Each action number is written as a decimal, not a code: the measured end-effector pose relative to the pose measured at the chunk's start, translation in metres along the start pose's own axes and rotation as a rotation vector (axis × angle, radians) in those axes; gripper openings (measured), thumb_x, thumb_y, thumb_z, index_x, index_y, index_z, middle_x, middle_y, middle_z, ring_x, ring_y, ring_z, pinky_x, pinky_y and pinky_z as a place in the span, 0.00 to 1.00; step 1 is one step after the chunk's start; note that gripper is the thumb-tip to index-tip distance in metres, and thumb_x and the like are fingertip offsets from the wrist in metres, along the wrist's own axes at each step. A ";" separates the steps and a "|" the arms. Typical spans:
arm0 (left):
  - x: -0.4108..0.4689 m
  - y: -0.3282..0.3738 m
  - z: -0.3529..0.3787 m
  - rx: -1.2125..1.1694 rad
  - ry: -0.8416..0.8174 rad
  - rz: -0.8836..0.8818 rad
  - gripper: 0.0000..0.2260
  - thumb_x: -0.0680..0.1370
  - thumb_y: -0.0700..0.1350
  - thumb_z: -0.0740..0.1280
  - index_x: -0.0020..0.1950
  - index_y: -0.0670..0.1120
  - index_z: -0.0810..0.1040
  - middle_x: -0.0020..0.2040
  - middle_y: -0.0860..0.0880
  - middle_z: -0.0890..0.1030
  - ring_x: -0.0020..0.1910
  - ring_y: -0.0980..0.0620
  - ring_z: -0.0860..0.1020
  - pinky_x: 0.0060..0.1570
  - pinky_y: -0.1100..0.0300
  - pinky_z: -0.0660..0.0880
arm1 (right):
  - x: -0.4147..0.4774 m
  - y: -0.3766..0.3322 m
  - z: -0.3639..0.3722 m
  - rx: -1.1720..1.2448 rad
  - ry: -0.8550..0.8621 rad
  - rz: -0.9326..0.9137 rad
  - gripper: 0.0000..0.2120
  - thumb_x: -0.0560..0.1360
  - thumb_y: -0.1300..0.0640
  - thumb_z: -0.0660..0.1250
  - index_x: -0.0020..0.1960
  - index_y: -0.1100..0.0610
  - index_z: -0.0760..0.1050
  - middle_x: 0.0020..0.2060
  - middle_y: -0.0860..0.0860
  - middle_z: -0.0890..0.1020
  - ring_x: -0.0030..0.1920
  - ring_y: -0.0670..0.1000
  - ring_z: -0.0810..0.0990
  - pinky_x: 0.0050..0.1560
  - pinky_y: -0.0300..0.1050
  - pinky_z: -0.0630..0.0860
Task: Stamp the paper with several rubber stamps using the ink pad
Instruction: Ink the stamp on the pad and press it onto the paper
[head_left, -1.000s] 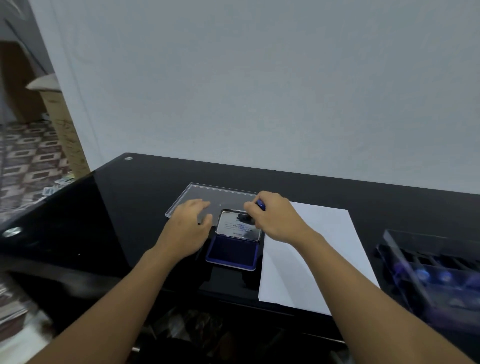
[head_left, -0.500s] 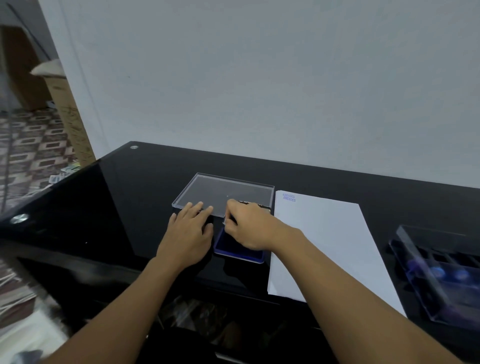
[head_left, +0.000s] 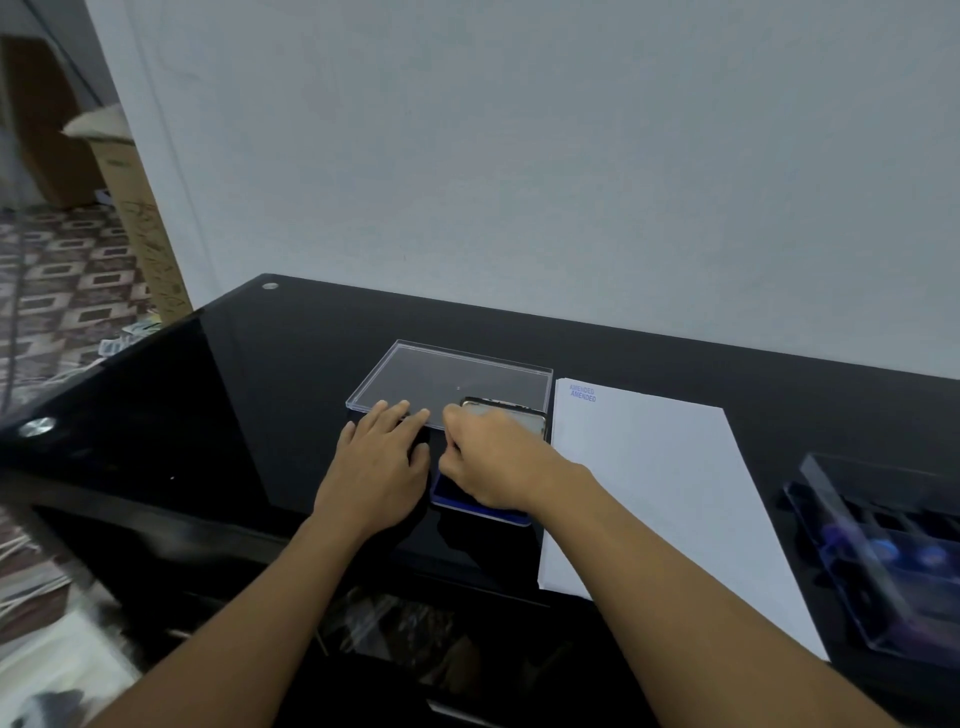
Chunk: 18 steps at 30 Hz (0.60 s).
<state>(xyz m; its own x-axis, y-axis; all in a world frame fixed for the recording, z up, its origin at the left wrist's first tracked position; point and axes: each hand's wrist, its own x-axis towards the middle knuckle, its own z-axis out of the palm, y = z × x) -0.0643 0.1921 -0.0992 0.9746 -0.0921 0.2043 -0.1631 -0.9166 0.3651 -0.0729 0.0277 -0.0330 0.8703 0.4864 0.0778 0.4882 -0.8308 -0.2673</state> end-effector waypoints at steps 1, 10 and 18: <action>0.000 -0.001 0.000 0.001 0.002 0.001 0.22 0.84 0.51 0.54 0.80 0.53 0.61 0.81 0.50 0.59 0.81 0.49 0.51 0.78 0.44 0.52 | 0.000 -0.001 0.001 0.000 0.005 0.007 0.07 0.80 0.54 0.59 0.47 0.53 0.60 0.39 0.54 0.72 0.38 0.56 0.72 0.36 0.48 0.66; 0.001 -0.001 0.000 -0.010 -0.002 0.004 0.22 0.84 0.50 0.54 0.79 0.53 0.63 0.80 0.50 0.60 0.81 0.49 0.52 0.78 0.44 0.52 | 0.001 -0.006 0.003 0.024 0.000 0.059 0.07 0.80 0.55 0.58 0.57 0.55 0.68 0.39 0.53 0.68 0.39 0.56 0.70 0.39 0.48 0.67; 0.001 0.000 0.000 -0.007 -0.001 0.010 0.21 0.84 0.50 0.55 0.78 0.53 0.64 0.80 0.49 0.62 0.80 0.48 0.53 0.77 0.43 0.53 | 0.006 -0.007 0.001 0.044 -0.069 0.075 0.04 0.80 0.54 0.58 0.50 0.51 0.61 0.40 0.54 0.71 0.41 0.56 0.71 0.40 0.49 0.68</action>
<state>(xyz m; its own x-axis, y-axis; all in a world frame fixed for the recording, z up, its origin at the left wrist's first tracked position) -0.0630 0.1920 -0.0993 0.9731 -0.1015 0.2066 -0.1737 -0.9130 0.3692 -0.0711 0.0364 -0.0315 0.8968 0.4423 -0.0096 0.4176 -0.8536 -0.3115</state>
